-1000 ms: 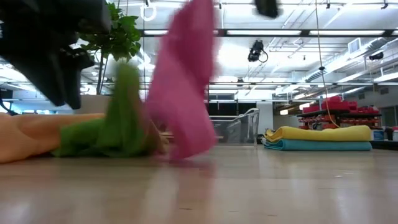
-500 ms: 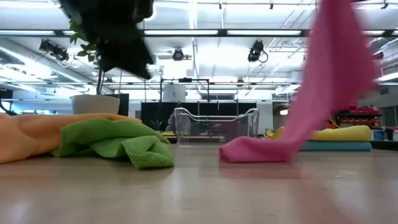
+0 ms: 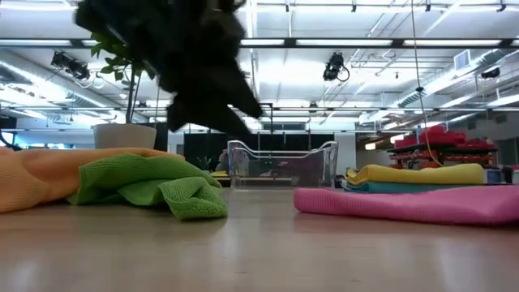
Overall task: Fold microfiber towels
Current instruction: Fold the pink towel
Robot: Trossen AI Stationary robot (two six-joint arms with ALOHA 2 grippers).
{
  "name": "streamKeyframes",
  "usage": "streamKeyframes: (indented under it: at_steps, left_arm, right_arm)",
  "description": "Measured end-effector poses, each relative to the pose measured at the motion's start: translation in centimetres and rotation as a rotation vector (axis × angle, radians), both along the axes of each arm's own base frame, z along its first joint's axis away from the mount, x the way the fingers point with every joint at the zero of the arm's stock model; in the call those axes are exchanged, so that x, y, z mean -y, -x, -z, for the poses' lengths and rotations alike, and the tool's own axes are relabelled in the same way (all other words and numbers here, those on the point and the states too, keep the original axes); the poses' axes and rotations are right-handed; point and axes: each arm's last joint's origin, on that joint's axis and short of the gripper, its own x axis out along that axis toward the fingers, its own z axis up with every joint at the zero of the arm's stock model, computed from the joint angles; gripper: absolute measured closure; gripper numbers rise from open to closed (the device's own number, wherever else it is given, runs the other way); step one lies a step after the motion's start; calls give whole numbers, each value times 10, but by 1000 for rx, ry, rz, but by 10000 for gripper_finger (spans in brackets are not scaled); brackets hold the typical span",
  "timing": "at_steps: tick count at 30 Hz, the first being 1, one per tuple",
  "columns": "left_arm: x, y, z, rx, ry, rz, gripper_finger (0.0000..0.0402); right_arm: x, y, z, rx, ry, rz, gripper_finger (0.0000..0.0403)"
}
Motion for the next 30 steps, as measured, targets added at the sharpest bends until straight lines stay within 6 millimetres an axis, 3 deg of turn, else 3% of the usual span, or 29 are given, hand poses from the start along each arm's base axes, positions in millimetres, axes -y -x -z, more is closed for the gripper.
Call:
streamKeyframes:
  at_steps: [4, 8, 14, 21, 30]
  left_arm:
    - [-8, -31, -3, 22, -87, 31, 209]
    - [-29, -65, 0, 6, -243, 74, 203]
    - [-66, -100, 13, -62, -426, 203, 206]
    - [-95, -107, 39, -155, -330, 284, 215]
    - [-90, -109, 50, -154, -301, 333, 232]
  right_arm:
    - [-2, 5, -6, 102, -16, 10, 309]
    - [-3, 11, -17, 179, -8, 24, 271]
    - [-6, 19, -22, 271, 29, 83, 249]
    - [-12, 25, -22, 297, 27, 115, 250]
    - [-13, 29, -22, 317, 60, 116, 250]
